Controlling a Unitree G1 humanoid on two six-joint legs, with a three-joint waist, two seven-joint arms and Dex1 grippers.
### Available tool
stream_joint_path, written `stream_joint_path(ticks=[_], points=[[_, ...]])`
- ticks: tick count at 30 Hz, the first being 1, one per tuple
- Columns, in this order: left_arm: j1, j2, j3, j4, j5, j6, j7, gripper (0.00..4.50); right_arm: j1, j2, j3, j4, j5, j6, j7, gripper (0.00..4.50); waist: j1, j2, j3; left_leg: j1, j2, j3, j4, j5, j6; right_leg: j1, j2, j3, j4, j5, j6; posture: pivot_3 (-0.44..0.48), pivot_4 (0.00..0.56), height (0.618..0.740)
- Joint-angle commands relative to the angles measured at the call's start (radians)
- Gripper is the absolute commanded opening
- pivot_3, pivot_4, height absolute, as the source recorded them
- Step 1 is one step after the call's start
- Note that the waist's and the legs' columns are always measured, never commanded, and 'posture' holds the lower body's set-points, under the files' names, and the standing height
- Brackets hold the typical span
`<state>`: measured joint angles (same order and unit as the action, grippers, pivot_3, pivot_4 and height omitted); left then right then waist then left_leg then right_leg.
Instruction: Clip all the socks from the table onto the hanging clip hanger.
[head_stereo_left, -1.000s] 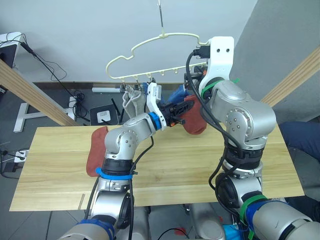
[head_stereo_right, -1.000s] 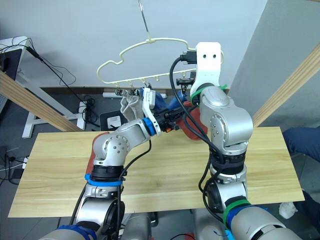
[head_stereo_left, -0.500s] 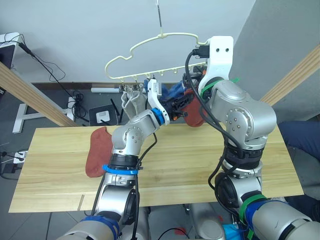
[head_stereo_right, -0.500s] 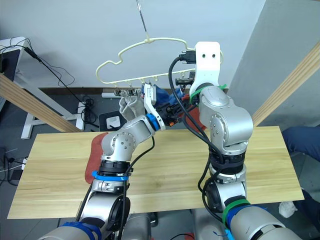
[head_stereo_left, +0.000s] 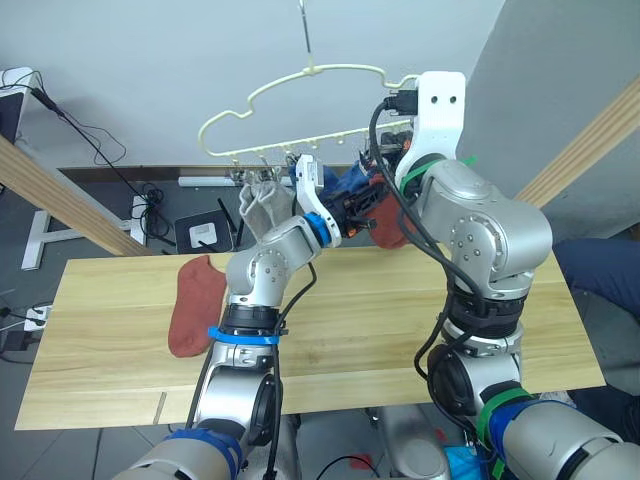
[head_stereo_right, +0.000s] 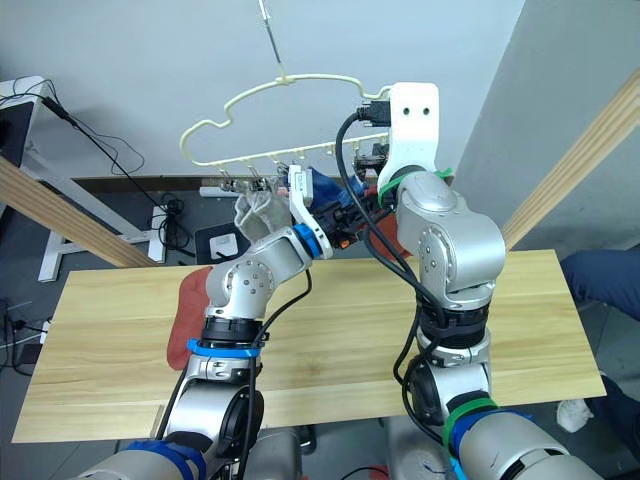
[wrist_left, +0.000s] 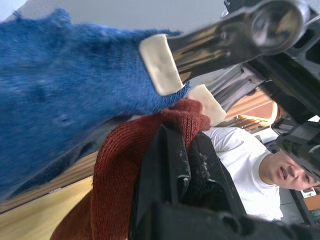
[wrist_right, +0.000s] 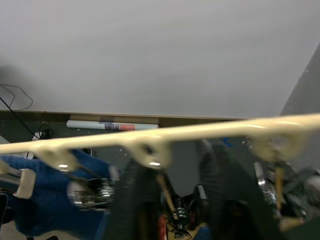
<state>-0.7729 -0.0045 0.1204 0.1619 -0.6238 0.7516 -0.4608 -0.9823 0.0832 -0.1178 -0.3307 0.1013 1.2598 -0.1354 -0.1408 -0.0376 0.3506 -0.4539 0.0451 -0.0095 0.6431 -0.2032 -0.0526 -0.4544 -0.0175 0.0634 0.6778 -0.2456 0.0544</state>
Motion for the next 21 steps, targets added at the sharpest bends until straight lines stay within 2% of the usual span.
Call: stream_joint_path(ticks=[1,2,7,10,16,21], points=[[-0.022,-0.007,0.000,-0.022,-0.017,-0.017,-0.009,0.00,-0.008,0.005,-0.008,-0.036,0.001,-0.004,-0.006,2.40,-0.001,0.000,0.000,0.000,0.000,0.000,0.000,0.000,0.000,0.000,0.000,0.000,0.000,0.000,0.000,-0.274,0.378,0.740],[-0.022,-0.007,0.000,-0.024,-0.019,-0.015,-0.011,0.00,-0.008,0.005,-0.008,-0.036,0.001,-0.004,-0.005,2.75,-0.002,0.000,0.000,0.000,0.000,0.000,0.000,0.000,0.000,0.000,0.000,0.000,0.000,0.000,0.000,-0.274,0.378,0.740],[-0.017,-0.001,-0.006,-0.033,-0.018,-0.009,-0.016,0.00,-0.007,0.003,-0.006,-0.040,0.000,-0.001,-0.004,2.75,-0.005,0.001,0.001,0.000,0.000,0.000,-0.001,0.000,0.000,0.000,0.000,0.000,-0.001,0.000,0.000,-0.274,0.376,0.740],[-0.012,0.003,-0.010,-0.040,-0.012,-0.007,-0.009,0.72,-0.008,0.001,-0.005,-0.041,0.001,0.000,-0.001,2.81,-0.006,0.001,0.001,0.000,0.000,0.001,-0.001,0.000,0.000,0.000,0.000,0.001,-0.001,0.000,0.000,-0.274,0.376,0.740],[0.050,0.094,-0.093,-0.165,0.021,0.030,-0.039,2.56,-0.008,0.005,-0.028,-0.071,0.018,0.047,0.014,2.81,-0.007,0.001,0.001,0.000,0.000,0.001,-0.002,0.000,0.000,-0.001,0.000,0.001,-0.002,0.000,0.000,-0.272,0.374,0.740],[0.127,0.196,-0.134,-0.313,0.020,0.068,-0.062,2.56,-0.002,-0.007,-0.049,-0.125,0.042,0.122,0.049,2.81,-0.008,0.002,0.001,0.000,0.001,0.002,-0.003,0.000,0.000,-0.001,0.000,0.002,-0.002,0.000,0.000,-0.269,0.373,0.740]])
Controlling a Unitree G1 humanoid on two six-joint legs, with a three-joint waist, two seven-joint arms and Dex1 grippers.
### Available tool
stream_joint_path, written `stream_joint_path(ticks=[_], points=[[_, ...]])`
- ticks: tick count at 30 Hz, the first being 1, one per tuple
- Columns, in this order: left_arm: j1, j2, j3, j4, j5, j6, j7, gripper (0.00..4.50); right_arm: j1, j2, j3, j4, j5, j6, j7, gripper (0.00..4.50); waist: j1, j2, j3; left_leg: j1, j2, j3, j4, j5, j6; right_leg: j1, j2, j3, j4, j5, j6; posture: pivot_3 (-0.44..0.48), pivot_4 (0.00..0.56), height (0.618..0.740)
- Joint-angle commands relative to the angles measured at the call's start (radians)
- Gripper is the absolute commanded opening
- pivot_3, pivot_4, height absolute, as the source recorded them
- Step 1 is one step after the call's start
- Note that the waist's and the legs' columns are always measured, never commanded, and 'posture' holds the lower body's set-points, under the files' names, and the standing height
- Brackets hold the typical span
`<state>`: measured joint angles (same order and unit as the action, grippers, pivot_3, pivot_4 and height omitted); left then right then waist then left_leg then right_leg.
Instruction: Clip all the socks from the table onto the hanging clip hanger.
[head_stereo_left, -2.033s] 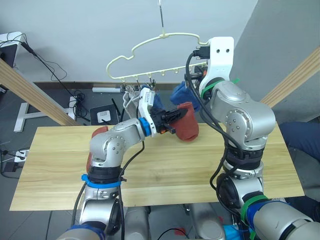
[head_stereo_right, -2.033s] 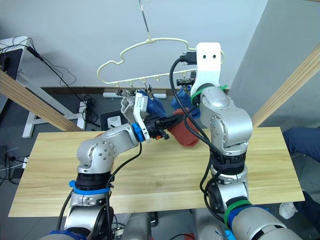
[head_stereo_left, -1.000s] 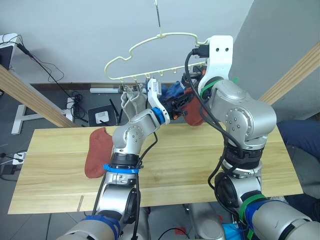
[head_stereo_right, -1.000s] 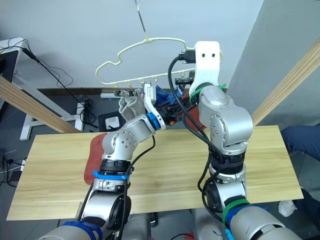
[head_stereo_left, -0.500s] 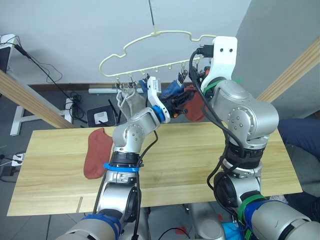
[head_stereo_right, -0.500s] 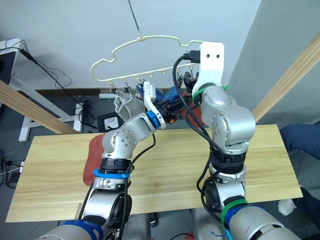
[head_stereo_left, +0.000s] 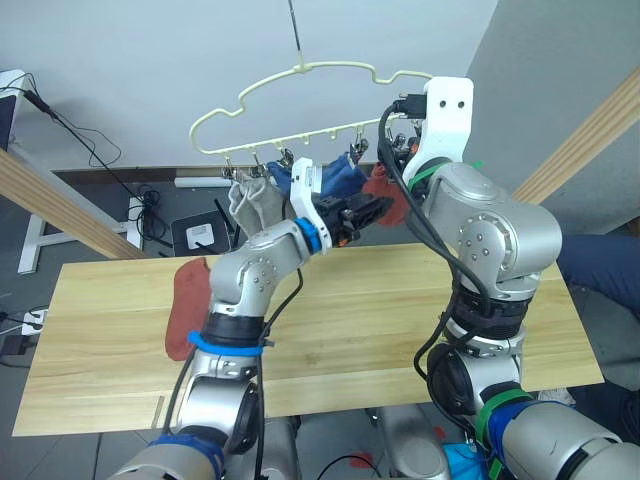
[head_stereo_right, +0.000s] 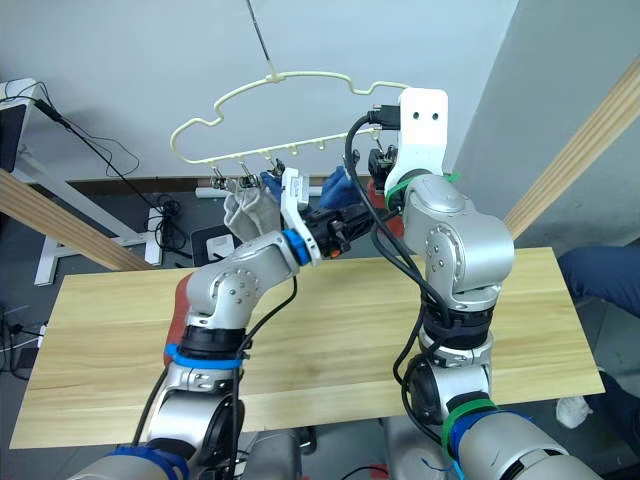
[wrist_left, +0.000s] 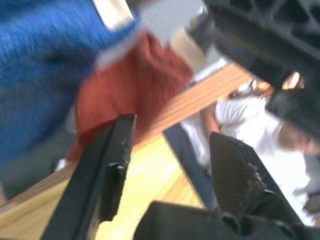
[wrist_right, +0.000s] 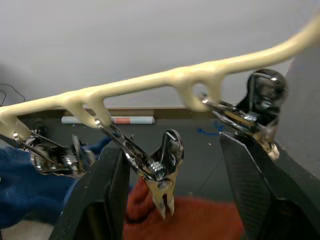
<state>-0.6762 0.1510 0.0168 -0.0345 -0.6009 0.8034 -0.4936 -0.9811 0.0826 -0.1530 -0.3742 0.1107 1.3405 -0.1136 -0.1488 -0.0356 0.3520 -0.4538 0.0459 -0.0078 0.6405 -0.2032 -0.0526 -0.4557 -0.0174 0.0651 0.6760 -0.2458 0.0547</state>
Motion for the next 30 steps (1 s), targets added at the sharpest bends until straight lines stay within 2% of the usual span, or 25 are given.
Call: stream_joint_path(ticks=[1,5,11,16,22,30], points=[[0.040,0.057,-0.037,-0.135,-0.002,0.019,-0.033,2.56,-0.003,-0.008,-0.016,-0.090,0.036,0.054,0.034,2.81,0.000,0.000,0.000,0.000,0.000,0.000,0.000,0.000,0.000,0.000,0.000,0.000,0.000,0.000,0.000,-0.269,0.373,0.740],[0.109,0.147,-0.049,-0.252,0.005,0.032,-0.046,2.56,0.036,-0.062,-0.007,-0.172,0.065,0.121,0.085,2.81,-0.001,0.001,0.000,0.000,0.000,0.000,0.000,0.000,0.000,0.000,0.000,0.000,0.000,0.000,0.000,-0.264,0.369,0.740],[0.212,0.287,0.018,-0.405,-0.012,0.045,-0.051,2.56,0.098,-0.132,0.002,-0.312,0.132,0.219,0.180,2.81,-0.007,0.001,0.001,0.000,0.000,0.001,-0.002,0.000,0.000,-0.001,0.000,0.001,-0.002,0.000,0.000,-0.270,0.367,0.740],[0.242,0.329,0.071,-0.458,-0.021,0.038,-0.038,2.56,0.143,-0.186,0.020,-0.387,0.165,0.247,0.228,2.81,-0.008,0.001,0.001,0.000,0.000,0.001,-0.002,0.000,0.000,-0.001,0.000,0.001,-0.002,-0.002,0.004,-0.264,0.365,0.740],[0.313,0.360,0.176,-0.514,-0.025,0.001,-0.001,2.56,0.306,-0.294,0.084,-0.520,0.193,0.193,0.271,2.81,-0.008,0.001,0.000,0.000,0.000,0.002,-0.005,0.000,0.000,-0.001,0.000,0.001,-0.004,-0.002,0.004,-0.266,0.355,0.740],[0.388,0.369,0.221,-0.543,-0.028,-0.066,0.011,2.56,0.370,-0.295,0.092,-0.523,0.167,0.122,0.237,2.81,-0.015,0.000,0.000,0.002,0.000,0.005,-0.006,0.000,0.000,-0.001,0.000,0.004,-0.004,-0.003,0.005,-0.262,0.335,0.740]])
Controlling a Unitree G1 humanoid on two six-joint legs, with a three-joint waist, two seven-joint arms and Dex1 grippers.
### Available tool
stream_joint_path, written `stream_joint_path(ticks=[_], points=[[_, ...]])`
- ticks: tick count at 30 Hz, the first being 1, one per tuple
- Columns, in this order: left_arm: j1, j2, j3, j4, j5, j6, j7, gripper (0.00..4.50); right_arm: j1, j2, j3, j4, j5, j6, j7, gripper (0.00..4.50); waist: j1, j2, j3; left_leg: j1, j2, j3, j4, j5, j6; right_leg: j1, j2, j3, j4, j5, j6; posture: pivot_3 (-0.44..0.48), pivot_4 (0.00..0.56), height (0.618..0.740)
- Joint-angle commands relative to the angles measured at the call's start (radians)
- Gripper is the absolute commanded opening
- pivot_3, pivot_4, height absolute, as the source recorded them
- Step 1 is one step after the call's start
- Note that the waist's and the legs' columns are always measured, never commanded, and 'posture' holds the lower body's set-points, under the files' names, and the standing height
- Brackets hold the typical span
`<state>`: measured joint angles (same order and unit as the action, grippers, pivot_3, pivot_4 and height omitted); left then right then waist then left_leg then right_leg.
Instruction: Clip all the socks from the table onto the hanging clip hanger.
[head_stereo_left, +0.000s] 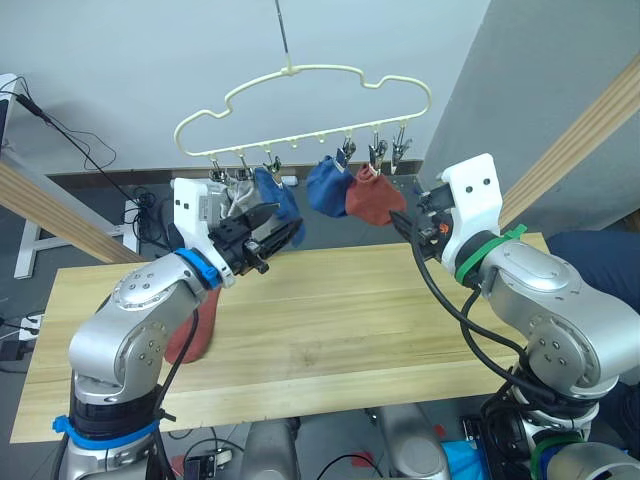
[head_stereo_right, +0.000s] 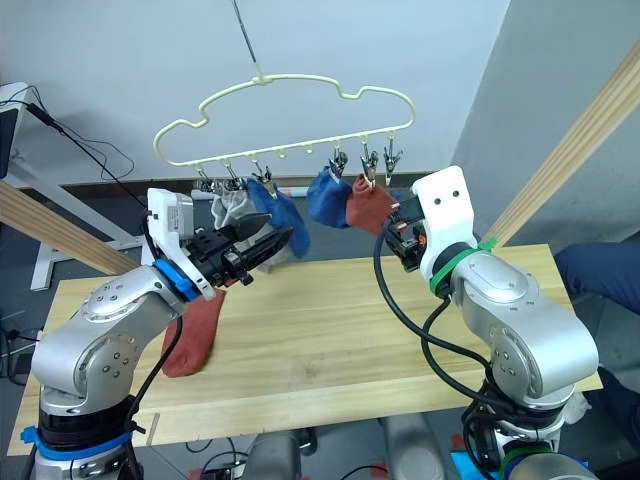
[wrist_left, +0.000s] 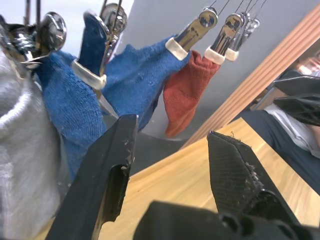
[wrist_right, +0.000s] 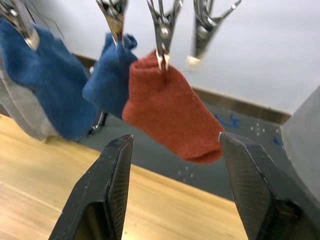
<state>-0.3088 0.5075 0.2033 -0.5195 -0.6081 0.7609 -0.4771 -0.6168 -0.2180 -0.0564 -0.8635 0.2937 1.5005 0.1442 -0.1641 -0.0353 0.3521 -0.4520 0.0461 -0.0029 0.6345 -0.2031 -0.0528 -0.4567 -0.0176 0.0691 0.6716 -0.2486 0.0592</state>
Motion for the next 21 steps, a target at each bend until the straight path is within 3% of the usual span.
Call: stream_joint_path(ticks=[1,3,6,11,15,21], points=[[0.031,0.021,0.054,-0.071,-0.061,-0.006,-0.018,2.56,0.005,0.013,-0.003,-0.030,-0.023,-0.042,-0.033,2.81,0.000,0.000,0.000,0.000,0.000,0.000,0.000,0.000,0.000,0.000,0.000,0.000,0.000,0.000,0.000,-0.262,0.335,0.740],[0.043,0.046,0.103,-0.094,-0.173,0.042,-0.054,2.56,-0.004,0.036,-0.006,-0.020,-0.037,-0.053,-0.059,2.81,-0.002,0.000,0.000,0.000,0.000,0.001,0.000,0.000,0.000,0.000,0.000,0.000,0.000,0.000,0.000,-0.259,0.329,0.740],[0.046,0.087,0.132,-0.102,-0.236,0.062,-0.072,2.56,-0.009,0.051,-0.005,-0.007,-0.046,-0.067,-0.071,2.81,-0.002,-0.001,-0.001,0.000,0.000,0.000,0.000,0.000,0.000,0.000,0.000,0.000,0.001,0.000,0.000,-0.243,0.304,0.740],[-0.027,0.275,0.266,-0.050,-0.438,0.145,-0.161,2.56,-0.041,0.069,-0.018,0.021,-0.054,-0.084,-0.087,2.81,-0.002,-0.003,-0.002,0.000,0.000,0.000,0.001,0.000,-0.001,-0.001,0.000,-0.001,0.002,0.000,-0.001,-0.227,0.286,0.740],[-0.093,0.389,0.267,-0.002,-0.465,0.141,-0.242,2.56,-0.072,0.094,-0.019,0.047,-0.058,-0.094,-0.104,2.81,-0.001,-0.003,-0.003,0.000,0.000,-0.001,0.001,0.000,-0.001,0.000,0.000,-0.001,0.002,0.000,-0.001,-0.216,0.281,0.740],[-0.171,0.430,0.231,0.046,-0.505,0.150,-0.267,2.56,-0.110,0.143,-0.030,0.074,-0.069,-0.099,-0.137,2.81,0.002,-0.003,-0.003,0.000,0.000,-0.001,0.001,0.000,-0.001,-0.001,0.000,-0.002,0.002,0.003,-0.004,-0.214,0.289,0.740]])
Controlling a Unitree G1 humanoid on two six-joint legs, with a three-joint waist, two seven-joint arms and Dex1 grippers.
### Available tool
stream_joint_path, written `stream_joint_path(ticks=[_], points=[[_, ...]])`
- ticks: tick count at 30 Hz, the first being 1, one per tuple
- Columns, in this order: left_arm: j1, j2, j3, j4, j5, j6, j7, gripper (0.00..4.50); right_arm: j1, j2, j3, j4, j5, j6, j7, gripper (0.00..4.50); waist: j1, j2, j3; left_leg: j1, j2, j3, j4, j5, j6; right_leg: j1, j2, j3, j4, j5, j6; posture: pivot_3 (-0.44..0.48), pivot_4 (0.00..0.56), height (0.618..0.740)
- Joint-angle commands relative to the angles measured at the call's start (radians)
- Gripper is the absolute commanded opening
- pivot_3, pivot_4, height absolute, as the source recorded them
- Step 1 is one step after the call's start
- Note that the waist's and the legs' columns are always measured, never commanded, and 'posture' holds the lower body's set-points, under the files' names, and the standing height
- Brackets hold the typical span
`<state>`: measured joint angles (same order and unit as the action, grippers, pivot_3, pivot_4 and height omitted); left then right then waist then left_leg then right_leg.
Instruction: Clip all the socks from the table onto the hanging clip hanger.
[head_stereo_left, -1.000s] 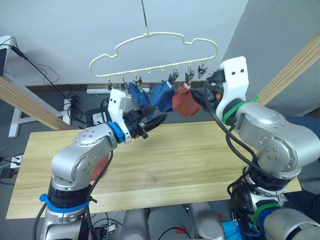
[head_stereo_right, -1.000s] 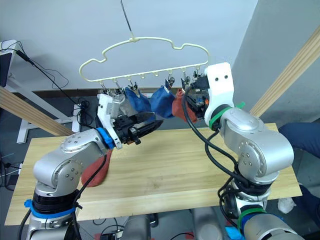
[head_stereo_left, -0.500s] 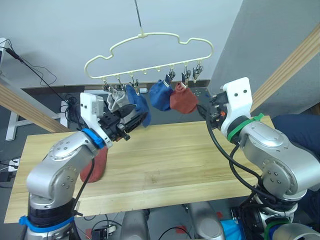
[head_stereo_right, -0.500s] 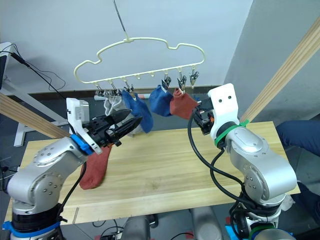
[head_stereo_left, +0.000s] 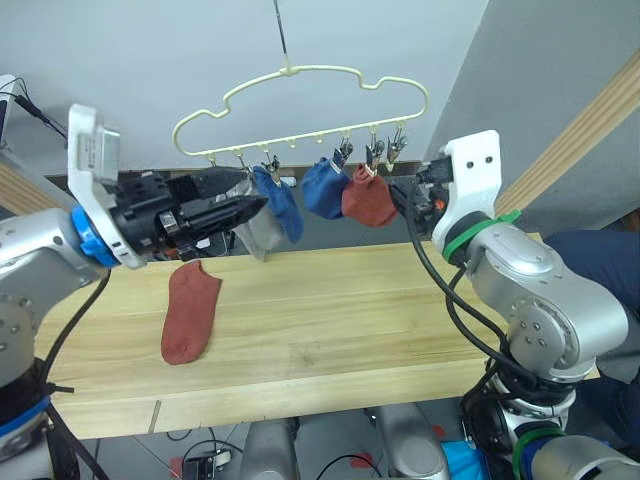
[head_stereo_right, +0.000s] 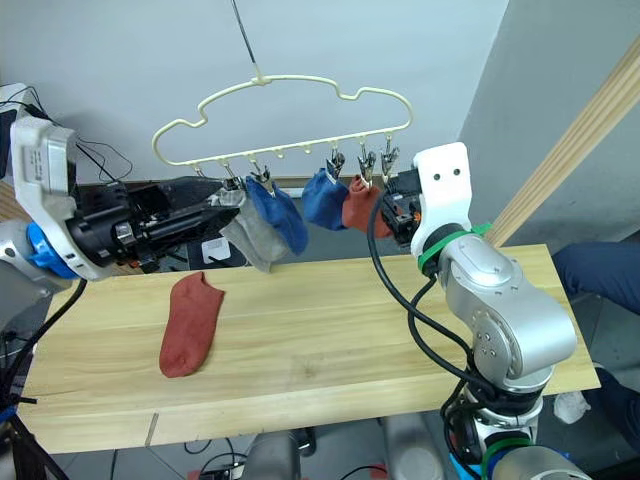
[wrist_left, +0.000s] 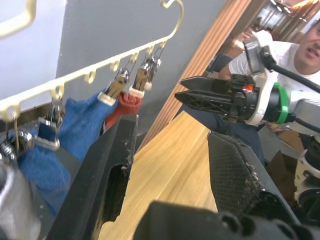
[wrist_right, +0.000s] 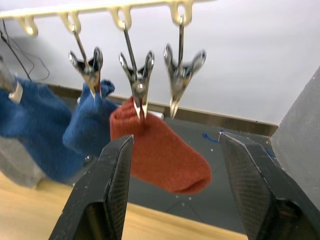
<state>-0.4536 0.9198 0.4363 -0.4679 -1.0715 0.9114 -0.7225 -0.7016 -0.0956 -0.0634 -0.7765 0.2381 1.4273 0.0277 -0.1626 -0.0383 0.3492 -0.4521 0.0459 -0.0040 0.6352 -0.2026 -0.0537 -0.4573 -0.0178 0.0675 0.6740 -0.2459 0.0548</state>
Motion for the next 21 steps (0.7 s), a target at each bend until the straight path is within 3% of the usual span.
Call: stream_joint_path(ticks=[1,10,12,21], points=[[-0.031,0.017,-0.006,-0.004,-0.047,0.001,-0.023,2.56,-0.028,0.027,-0.024,-0.012,-0.016,-0.026,-0.025,2.81,0.000,0.000,0.000,0.000,0.000,0.000,0.000,0.000,0.000,0.000,0.000,0.000,0.000,0.000,0.000,-0.214,0.289,0.740],[-0.046,0.000,-0.054,-0.017,-0.064,-0.003,-0.020,2.56,-0.041,0.062,-0.015,0.001,-0.038,-0.033,-0.050,2.81,0.000,0.000,0.000,0.000,0.000,0.000,0.001,0.000,0.000,0.000,0.000,0.000,0.002,0.000,0.000,-0.227,0.299,0.740],[-0.043,0.001,-0.056,-0.018,-0.062,-0.005,-0.019,2.58,-0.043,0.070,-0.013,0.004,-0.039,-0.033,-0.055,2.45,-0.001,0.000,0.000,0.000,0.000,0.000,0.003,0.000,0.000,0.000,0.000,0.000,0.004,0.000,0.000,-0.227,0.299,0.740],[-0.042,-0.004,-0.065,-0.027,-0.065,-0.010,0.000,2.58,-0.063,0.087,-0.012,0.049,-0.037,-0.062,-0.057,2.45,-0.001,0.000,0.000,0.000,0.000,0.000,0.008,0.000,0.000,0.000,0.000,0.000,0.006,0.000,0.000,-0.219,0.301,0.740]])
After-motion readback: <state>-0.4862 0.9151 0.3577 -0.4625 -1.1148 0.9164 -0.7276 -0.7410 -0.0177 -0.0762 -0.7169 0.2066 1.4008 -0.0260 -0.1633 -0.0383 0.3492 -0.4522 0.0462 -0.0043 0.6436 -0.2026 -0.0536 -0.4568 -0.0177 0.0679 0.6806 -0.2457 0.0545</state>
